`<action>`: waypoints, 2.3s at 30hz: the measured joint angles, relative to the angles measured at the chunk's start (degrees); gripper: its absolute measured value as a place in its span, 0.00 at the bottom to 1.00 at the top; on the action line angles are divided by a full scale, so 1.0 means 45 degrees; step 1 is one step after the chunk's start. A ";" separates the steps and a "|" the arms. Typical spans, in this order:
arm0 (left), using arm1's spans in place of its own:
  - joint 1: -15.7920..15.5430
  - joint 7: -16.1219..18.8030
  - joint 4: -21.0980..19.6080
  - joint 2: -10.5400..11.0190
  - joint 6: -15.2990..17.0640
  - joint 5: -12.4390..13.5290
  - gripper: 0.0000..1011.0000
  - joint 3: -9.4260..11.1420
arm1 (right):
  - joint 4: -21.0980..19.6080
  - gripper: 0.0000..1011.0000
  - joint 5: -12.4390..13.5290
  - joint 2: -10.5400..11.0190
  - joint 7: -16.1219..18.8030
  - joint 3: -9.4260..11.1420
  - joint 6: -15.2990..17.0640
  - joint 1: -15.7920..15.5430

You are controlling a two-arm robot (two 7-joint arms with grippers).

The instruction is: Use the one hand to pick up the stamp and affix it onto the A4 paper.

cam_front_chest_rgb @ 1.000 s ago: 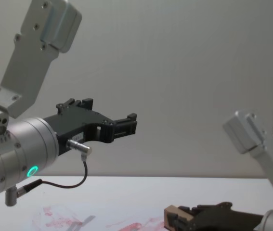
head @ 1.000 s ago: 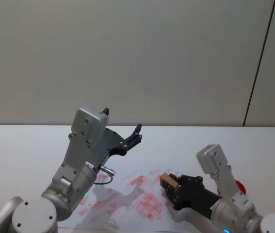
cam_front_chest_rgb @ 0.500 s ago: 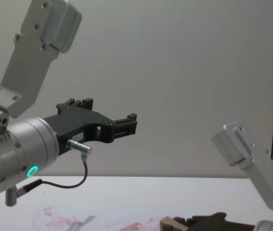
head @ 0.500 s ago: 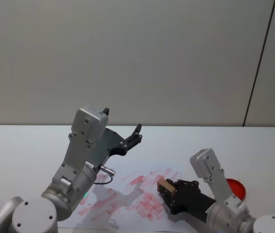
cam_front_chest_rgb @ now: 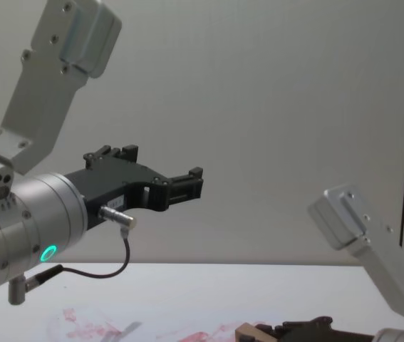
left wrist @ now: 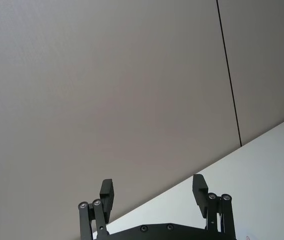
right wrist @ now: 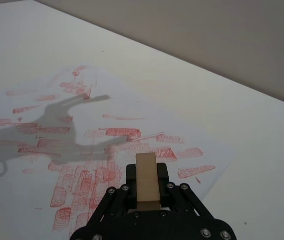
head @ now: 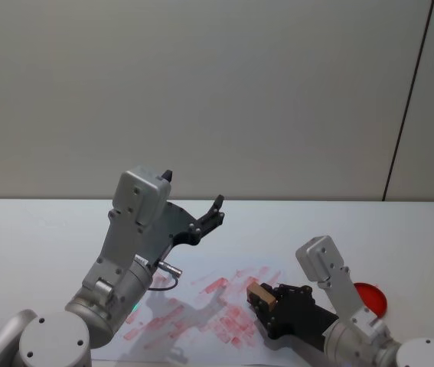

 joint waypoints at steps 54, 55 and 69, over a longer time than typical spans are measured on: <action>0.0000 0.0000 0.0000 0.0000 0.0000 0.0000 0.99 0.0000 | -0.2847 0.22 0.1993 0.2143 -0.1470 0.1682 -0.0339 -0.1436; 0.0000 0.0000 0.0000 0.0000 0.0000 0.0000 0.99 0.0000 | -0.2846 0.22 0.1999 0.2169 -0.1485 0.1698 -0.0323 -0.1460; 0.0000 -0.0001 0.0000 0.0000 -0.0001 0.0000 0.99 0.0000 | -0.2473 0.22 0.2044 0.2422 -0.1679 0.1865 -0.0160 -0.1679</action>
